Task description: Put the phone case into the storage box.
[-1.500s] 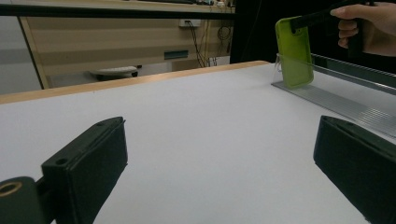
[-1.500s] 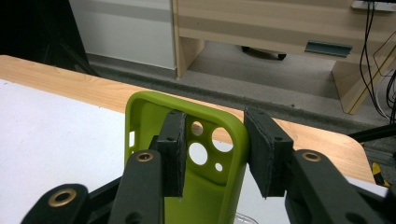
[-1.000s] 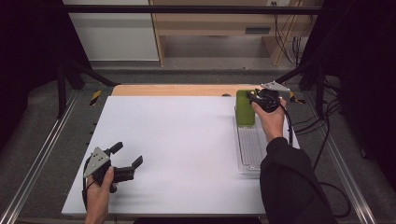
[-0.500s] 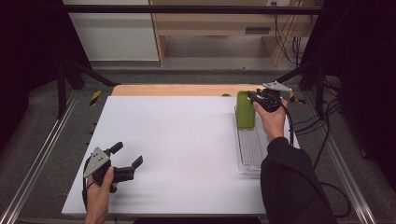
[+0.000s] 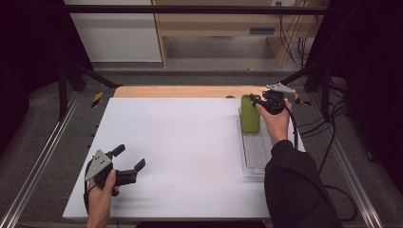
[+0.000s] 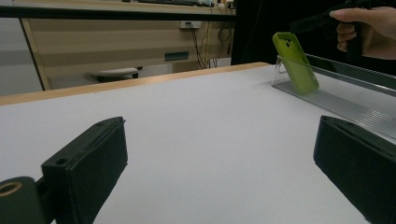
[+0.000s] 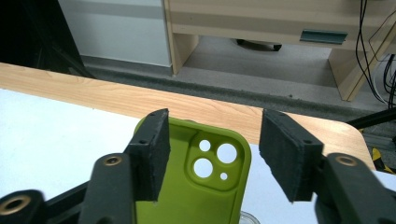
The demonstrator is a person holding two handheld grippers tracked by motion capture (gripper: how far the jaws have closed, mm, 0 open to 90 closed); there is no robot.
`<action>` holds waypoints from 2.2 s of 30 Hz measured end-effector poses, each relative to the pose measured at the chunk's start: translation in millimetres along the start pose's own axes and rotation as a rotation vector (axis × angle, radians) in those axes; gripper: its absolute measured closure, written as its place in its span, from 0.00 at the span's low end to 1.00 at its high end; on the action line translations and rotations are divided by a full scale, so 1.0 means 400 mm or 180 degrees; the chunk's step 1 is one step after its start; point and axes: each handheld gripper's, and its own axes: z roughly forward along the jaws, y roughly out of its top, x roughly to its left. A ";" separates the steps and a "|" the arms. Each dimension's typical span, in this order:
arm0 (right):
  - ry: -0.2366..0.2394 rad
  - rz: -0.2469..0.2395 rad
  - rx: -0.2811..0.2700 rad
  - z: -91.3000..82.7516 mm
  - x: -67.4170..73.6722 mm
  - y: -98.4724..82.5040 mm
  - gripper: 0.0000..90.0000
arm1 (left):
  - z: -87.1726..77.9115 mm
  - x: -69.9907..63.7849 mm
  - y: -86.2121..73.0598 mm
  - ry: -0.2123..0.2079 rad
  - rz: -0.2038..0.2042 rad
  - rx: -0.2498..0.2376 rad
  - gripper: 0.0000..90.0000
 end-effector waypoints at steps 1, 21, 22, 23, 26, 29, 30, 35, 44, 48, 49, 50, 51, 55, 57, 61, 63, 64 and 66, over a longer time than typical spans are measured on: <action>-0.0006 0.0006 0.0012 0.000 0.001 0.000 0.44 | 0.000 0.000 0.000 0.0001 0.0002 -0.0001 0.03; -0.0120 0.0014 0.0053 -0.003 0.005 0.002 0.29 | -0.001 0.001 0.000 0.0004 0.0000 -0.0010 0.03; -0.0118 0.0022 0.0053 -0.003 0.005 0.002 0.28 | -0.001 0.001 0.000 0.0005 0.0000 -0.0009 0.03; -0.0118 0.0007 0.0056 -0.003 0.005 0.002 0.28 | -0.001 0.001 0.000 0.0005 0.0000 -0.0009 0.03; -0.0130 0.0005 0.0066 -0.003 0.006 0.002 0.25 | -0.001 0.001 0.000 0.0005 -0.0001 -0.0009 0.03; -0.0161 0.0002 0.0078 -0.003 0.006 0.002 0.22 | -0.001 0.001 0.000 0.0006 -0.0001 -0.0009 0.03; -0.0167 0.0008 0.0081 -0.003 0.007 0.003 0.21 | -0.001 0.001 0.000 0.0006 -0.0001 -0.0010 0.03; -0.0201 0.0041 0.0127 -0.006 0.006 0.005 0.16 | -0.001 0.002 0.000 0.0007 -0.0005 -0.0012 0.03; -0.0167 0.0181 0.0186 -0.007 0.004 0.006 0.08 | -0.002 0.004 0.000 0.0018 -0.0007 -0.0018 0.03; -0.0130 0.0201 0.0217 -0.008 0.006 0.006 0.07 | -0.003 0.007 0.000 0.0022 -0.0007 -0.0017 0.03; -0.0118 0.0197 0.0222 -0.008 0.006 0.006 0.07 | -0.004 0.008 0.000 0.0024 -0.0007 -0.0016 0.03; -0.0110 0.0207 0.0234 -0.008 0.007 0.006 0.07 | -0.004 0.008 0.000 0.0025 -0.0007 -0.0017 0.03; -0.0106 0.0210 0.0238 -0.009 0.007 0.007 0.06 | -0.005 0.009 0.000 0.0026 -0.0001 -0.0015 0.03; -0.0107 0.0202 0.0229 -0.010 0.009 0.008 0.06 | -0.005 0.009 -0.001 0.0027 -0.0005 -0.0019 0.03; -0.0113 0.0188 0.0231 -0.010 0.010 0.009 0.06 | -0.006 0.011 -0.001 0.0029 0.0001 -0.0020 0.03; -0.0115 0.0181 0.0239 -0.012 0.011 0.010 0.06 | -0.009 0.015 -0.001 0.0046 -0.0002 -0.0019 0.03; -0.0121 0.0175 0.0244 -0.013 0.012 0.010 0.06 | -0.009 0.017 -0.002 0.0049 0.0000 -0.0016 0.03; -0.0124 0.0171 0.0244 -0.013 0.013 0.010 0.06 | -0.009 0.016 -0.002 0.0049 -0.0005 -0.0023 0.03; -0.0120 0.0166 0.0240 -0.014 0.014 0.011 0.06 | -0.008 0.016 -0.001 0.0042 0.0003 -0.0024 0.03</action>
